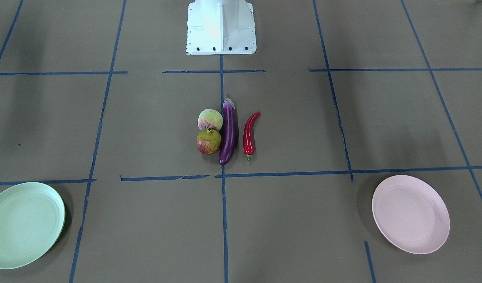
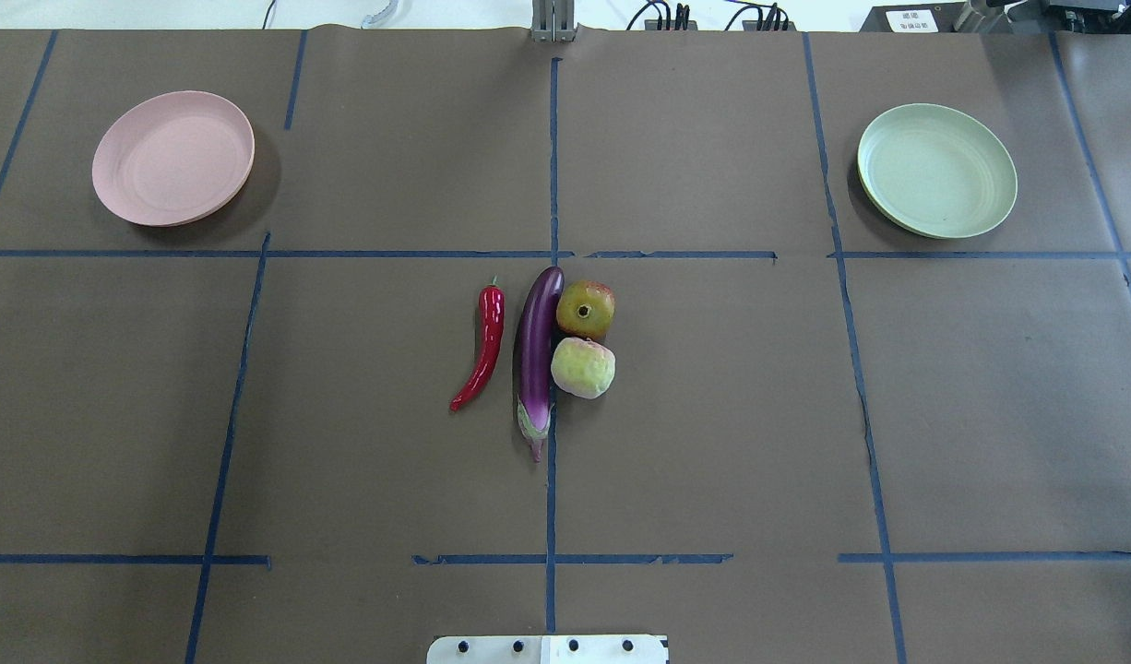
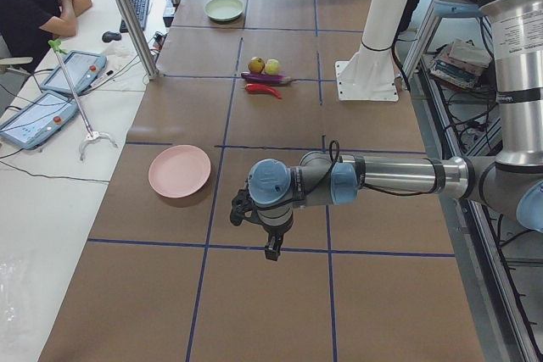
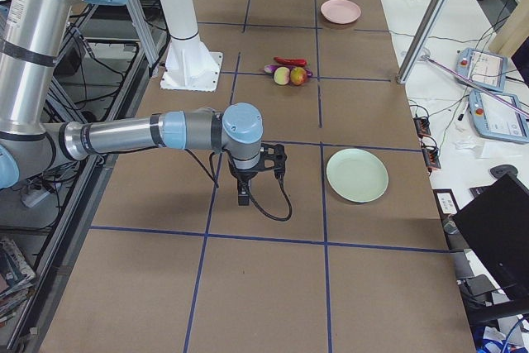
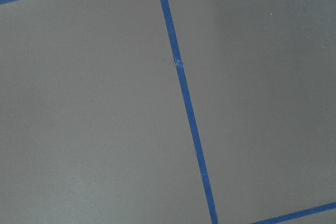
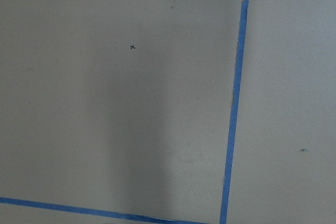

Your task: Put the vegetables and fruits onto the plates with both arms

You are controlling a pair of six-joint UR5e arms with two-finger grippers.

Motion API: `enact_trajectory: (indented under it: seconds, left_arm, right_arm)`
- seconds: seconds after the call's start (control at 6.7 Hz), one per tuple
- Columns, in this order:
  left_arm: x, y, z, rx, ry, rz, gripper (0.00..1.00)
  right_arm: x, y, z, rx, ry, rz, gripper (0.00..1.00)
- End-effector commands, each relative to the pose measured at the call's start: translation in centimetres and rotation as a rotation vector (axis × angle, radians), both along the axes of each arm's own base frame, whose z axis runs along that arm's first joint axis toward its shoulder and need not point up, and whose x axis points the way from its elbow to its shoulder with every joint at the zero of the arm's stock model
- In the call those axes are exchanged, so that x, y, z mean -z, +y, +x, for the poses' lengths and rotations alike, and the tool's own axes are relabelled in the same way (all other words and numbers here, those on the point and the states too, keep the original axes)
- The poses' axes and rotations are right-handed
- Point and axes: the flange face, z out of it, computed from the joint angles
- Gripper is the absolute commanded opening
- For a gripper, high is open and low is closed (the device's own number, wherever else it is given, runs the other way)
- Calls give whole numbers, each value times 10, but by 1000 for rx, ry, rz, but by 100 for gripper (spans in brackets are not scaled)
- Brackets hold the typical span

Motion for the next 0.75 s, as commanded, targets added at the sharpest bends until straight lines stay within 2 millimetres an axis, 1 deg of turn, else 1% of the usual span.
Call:
enact_trajectory:
  seconds: [0.0, 0.3, 0.6]
  left_arm:
    - [-10, 8, -2, -41, -12, 32, 100]
    - [-20, 14, -2, -41, -10, 9, 100]
    - [-19, 13, -2, -39, -8, 11, 100]
  right_arm:
    - [1, 0, 0, 0, -2, 0, 100]
    - [1, 0, 0, 0, -2, 1, 100]
    - [2, 0, 0, -5, -1, -3, 100]
